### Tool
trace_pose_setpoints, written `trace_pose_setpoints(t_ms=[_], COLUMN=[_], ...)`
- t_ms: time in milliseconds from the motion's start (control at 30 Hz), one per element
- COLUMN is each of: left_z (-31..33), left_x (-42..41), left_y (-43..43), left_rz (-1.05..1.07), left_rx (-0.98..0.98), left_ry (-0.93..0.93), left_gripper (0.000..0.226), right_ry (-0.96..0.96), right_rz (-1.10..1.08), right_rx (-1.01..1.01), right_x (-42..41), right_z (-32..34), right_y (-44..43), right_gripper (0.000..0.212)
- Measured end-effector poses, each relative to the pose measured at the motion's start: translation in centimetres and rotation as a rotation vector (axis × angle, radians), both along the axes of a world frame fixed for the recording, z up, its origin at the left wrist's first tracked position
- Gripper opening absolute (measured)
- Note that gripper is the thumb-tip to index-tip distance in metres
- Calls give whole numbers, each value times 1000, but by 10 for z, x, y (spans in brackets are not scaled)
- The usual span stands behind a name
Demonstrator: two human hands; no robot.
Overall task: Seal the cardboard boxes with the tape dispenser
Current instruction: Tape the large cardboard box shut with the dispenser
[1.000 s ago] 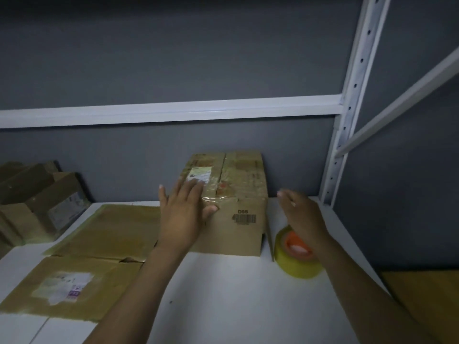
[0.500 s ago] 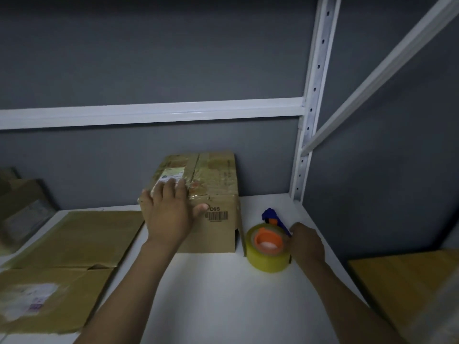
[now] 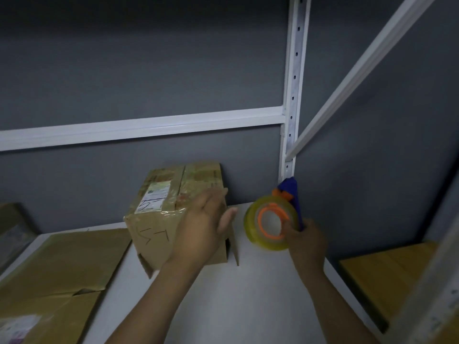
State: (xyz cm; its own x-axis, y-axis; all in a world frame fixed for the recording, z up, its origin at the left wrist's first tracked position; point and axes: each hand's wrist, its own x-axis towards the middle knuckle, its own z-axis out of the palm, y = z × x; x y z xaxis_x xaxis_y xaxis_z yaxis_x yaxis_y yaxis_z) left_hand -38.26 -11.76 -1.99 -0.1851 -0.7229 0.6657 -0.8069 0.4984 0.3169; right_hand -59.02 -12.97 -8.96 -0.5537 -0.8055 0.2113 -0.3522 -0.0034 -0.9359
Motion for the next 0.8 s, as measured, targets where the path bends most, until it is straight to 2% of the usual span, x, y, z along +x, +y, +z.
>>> trace_pose_setpoints(t_ms=[100, 167, 300, 367, 467, 500, 567, 633, 733, 800], left_z=[20, 28, 29, 32, 53, 63, 88, 107, 117, 112], left_x=[-27, -30, -14, -7, 6, 11, 19, 26, 37, 50], left_y=[8, 7, 7, 11, 16, 18, 19, 18, 11, 4], left_rz=[-167, -258, -378, -432, -316, -295, -335, -346, -305, -249], left_rx=[218, 295, 360, 361, 281, 287, 417, 530, 577, 585], left_ry=[118, 285, 546, 597, 581, 646, 842, 884, 914, 934], left_gripper=[60, 67, 81, 75, 51, 48, 61, 65, 28, 18], right_ry=[-66, -75, -127, -92, -3, 37, 145, 256, 387, 451], right_rz=[42, 129, 509, 669, 802, 832, 867, 873, 850, 824], right_rx=[-220, -319, -411, -482, -504, -504, -500, -501, -496, -473], right_x=[10, 12, 9, 9, 15, 17, 23, 30, 36, 39], right_z=[44, 67, 104, 113, 124, 127, 133, 138, 141, 143], right_y=[10, 9, 9, 9, 9, 8, 5, 4, -2, -7], right_gripper=[26, 31, 47, 63, 68, 68, 68, 67, 67, 68])
